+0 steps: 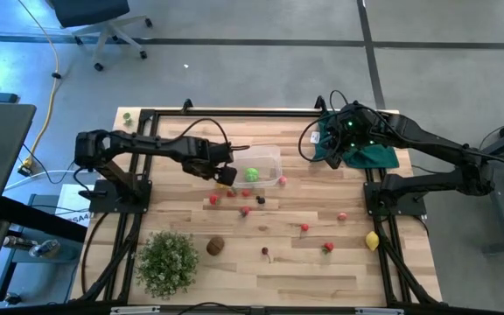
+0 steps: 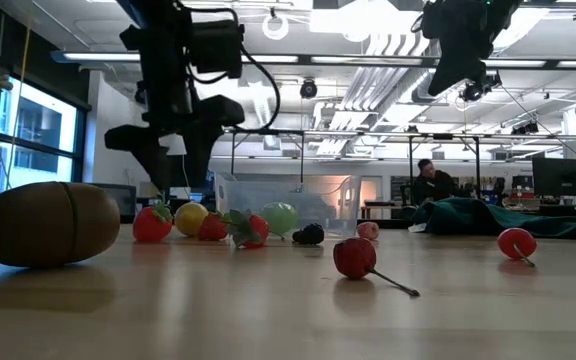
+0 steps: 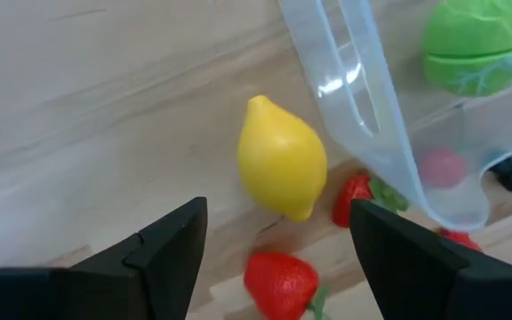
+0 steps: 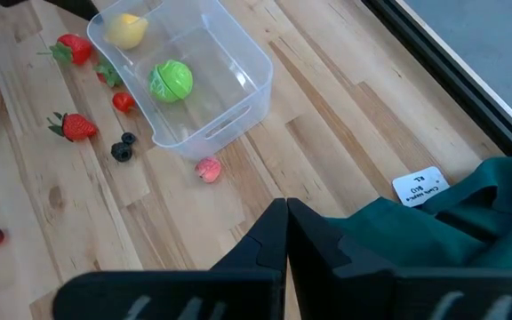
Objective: Pick and placing Produce into tupperware
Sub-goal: Put the yellow lemon into the transparent bin
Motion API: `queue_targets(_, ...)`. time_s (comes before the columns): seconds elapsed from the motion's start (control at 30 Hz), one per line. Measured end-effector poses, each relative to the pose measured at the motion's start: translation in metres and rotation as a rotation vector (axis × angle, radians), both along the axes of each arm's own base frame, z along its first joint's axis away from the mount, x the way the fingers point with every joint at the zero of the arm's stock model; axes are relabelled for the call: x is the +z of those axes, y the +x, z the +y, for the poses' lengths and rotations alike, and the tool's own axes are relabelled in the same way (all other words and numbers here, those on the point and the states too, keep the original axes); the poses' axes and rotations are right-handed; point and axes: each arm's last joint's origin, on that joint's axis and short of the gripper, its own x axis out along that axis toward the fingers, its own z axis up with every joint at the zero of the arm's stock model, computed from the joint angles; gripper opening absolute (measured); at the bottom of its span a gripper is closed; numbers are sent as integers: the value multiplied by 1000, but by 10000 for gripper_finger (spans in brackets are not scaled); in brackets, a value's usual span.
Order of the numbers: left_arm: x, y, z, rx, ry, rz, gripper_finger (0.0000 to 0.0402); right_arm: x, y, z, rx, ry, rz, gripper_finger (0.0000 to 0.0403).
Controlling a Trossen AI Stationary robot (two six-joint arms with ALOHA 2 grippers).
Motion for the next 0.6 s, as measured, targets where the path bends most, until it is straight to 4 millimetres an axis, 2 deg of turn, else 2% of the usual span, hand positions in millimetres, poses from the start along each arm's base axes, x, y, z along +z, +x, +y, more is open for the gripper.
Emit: queue_targets(0.6,-25,-5,-1,29,10,-54,262,0,0,0,1,0,0,0)
